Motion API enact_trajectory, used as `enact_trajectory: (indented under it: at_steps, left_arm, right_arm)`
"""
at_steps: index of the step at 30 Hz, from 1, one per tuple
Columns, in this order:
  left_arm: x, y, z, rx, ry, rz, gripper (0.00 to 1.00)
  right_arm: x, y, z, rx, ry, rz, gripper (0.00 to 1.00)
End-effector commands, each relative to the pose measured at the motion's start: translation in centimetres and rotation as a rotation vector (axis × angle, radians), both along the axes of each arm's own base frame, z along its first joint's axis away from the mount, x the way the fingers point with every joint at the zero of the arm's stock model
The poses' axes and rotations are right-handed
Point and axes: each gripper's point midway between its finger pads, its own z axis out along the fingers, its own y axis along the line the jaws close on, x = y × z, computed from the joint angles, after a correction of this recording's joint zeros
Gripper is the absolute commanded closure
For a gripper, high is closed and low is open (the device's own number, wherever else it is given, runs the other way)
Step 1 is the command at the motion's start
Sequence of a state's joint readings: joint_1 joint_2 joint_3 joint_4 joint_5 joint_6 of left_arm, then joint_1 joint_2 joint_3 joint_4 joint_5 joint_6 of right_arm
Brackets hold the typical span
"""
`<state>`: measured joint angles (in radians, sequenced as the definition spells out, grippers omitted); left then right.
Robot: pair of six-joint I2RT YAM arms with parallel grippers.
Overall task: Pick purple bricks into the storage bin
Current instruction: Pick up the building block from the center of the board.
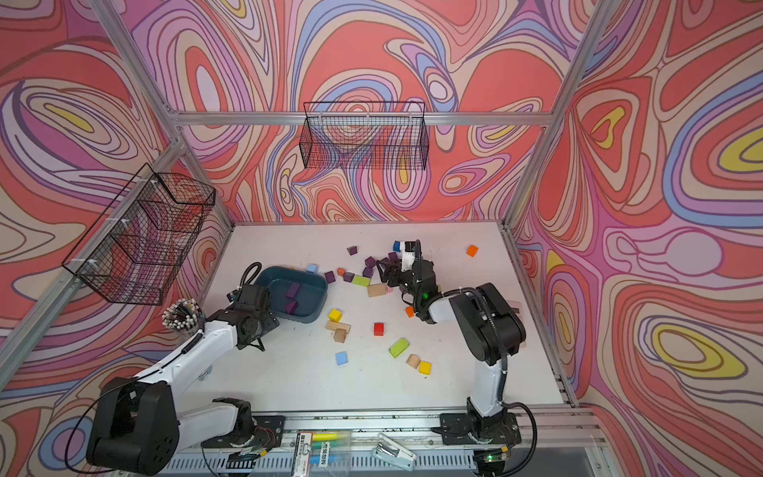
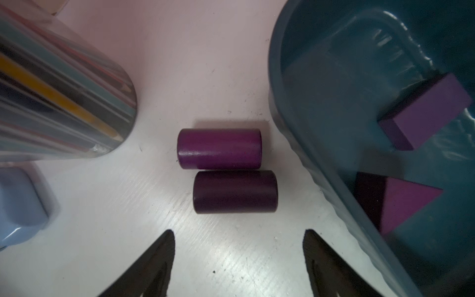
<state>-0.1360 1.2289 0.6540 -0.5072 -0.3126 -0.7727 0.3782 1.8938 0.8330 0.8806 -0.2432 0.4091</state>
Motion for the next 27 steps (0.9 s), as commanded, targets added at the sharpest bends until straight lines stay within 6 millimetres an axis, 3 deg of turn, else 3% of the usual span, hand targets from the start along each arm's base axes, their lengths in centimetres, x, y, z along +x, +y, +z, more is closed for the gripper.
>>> enact_trajectory:
  at_steps: [1, 10, 27]
  left_arm:
    - [0.2, 0.3, -0.9, 0.006, 0.016, -0.011, 0.19]
    - [-0.2, 0.8, -2.5, -0.03, 0.034, 0.026, 0.2]
    - [0.6, 1.4, -3.1, -0.076, 0.035, 0.05, 0.24]
  right_arm:
    - [0.0, -0.1, -0.4, 0.008, -0.001, 0.006, 0.2]
    - [0.1, 0.1, -0.5, 0.008, 0.003, 0.015, 0.2]
    - [0.1, 0.3, -0.6, 0.009, 0.004, 0.024, 0.2]
